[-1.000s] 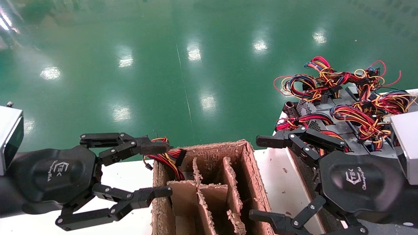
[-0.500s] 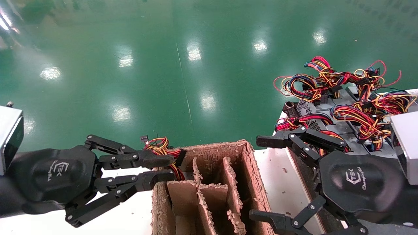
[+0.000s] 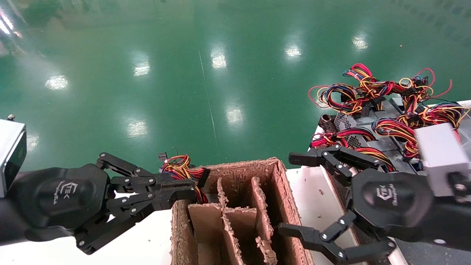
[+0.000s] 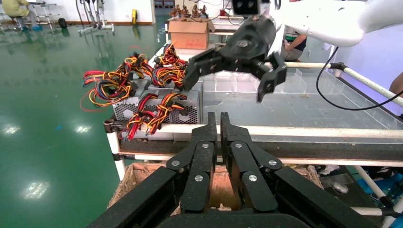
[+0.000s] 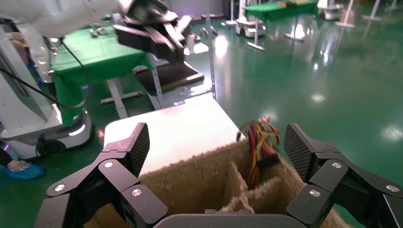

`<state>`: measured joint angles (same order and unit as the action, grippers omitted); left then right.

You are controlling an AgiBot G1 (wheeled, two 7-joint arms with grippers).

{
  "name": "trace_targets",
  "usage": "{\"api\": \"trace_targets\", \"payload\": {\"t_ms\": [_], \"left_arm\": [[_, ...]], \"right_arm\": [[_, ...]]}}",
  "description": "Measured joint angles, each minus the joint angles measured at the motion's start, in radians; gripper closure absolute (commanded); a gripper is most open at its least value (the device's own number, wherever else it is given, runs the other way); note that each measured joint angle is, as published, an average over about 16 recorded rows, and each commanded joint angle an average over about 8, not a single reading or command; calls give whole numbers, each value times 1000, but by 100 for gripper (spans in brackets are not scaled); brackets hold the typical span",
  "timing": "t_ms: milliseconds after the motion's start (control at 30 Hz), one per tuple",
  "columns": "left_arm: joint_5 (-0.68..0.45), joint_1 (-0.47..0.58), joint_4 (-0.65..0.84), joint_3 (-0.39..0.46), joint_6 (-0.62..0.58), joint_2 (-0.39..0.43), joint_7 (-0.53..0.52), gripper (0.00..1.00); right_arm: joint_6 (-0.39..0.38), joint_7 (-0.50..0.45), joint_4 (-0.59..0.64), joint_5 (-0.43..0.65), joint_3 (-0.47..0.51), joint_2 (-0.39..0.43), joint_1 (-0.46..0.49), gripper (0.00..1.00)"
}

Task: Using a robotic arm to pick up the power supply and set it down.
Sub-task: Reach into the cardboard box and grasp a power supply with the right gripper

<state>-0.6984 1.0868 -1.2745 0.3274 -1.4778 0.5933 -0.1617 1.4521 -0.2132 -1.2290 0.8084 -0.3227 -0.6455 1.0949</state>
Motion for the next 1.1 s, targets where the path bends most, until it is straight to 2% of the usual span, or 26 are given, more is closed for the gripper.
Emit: {"api": "trace_targets", "payload": {"t_ms": [300, 500, 800, 833, 1067, 1100], "left_arm": [[0, 0, 0, 0, 0, 0, 0, 0], [0, 0, 0, 0, 0, 0, 0, 0], [0, 0, 0, 1, 0, 0, 0, 0], [0, 0, 0, 1, 0, 0, 0, 0], [1, 0, 0, 1, 0, 0, 0, 0], [1, 0, 0, 1, 0, 0, 0, 0]], "right_arm": [[-61, -39, 82, 147, -86, -97, 73, 0], [-102, -46, 173, 252, -151, -202, 137, 0], [-160, -3, 322, 358, -222, -376, 209, 0], [-167, 4, 337, 365, -228, -395, 213, 7], [-227, 57, 423, 407, -255, -510, 231, 94], [-238, 64, 433, 413, -258, -524, 232, 100]]}}
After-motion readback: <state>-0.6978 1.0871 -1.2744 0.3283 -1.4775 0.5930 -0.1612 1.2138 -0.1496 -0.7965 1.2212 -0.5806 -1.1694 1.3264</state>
